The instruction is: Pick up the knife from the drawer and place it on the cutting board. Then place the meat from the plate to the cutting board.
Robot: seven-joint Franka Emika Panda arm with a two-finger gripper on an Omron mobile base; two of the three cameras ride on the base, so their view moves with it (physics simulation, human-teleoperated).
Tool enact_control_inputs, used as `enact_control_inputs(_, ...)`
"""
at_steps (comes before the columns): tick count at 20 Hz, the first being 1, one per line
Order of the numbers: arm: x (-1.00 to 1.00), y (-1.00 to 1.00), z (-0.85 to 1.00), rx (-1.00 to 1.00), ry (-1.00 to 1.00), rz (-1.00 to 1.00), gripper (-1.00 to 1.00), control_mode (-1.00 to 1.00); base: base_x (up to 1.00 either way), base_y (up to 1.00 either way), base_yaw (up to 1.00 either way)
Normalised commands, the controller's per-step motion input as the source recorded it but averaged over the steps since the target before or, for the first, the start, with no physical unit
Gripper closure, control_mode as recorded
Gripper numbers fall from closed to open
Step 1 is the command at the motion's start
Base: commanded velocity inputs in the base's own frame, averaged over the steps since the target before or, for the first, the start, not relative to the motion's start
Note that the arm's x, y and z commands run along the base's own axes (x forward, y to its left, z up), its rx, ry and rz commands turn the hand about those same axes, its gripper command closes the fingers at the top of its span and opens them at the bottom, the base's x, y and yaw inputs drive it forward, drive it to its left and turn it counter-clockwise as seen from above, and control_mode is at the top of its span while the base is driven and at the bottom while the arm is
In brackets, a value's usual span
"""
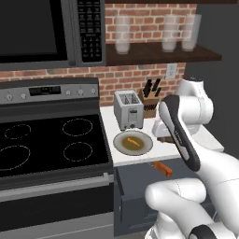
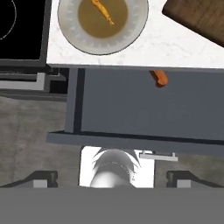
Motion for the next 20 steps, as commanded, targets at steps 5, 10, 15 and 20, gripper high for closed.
enact_control_inputs(5,-0.23,-0.20,0.00,0.00,0.00,0.00,-1.00,-1.00,0.00,0.00,0.00)
enact_control_inputs(10,-0.21,-0.10,0.00,0.00,-0.01,0.00,-1.00,-1.00,0.00,0.00,0.00)
enact_control_inputs(15,-0.15,0.00,0.00,0.00,0.00,0.00,-1.00,-1.00,0.00,0.00,0.00)
enact_control_inputs(20,-0.18,0.00,-0.18,0.01,0.00,0.00,-1.00,-1.00,0.00,0.00,0.00)
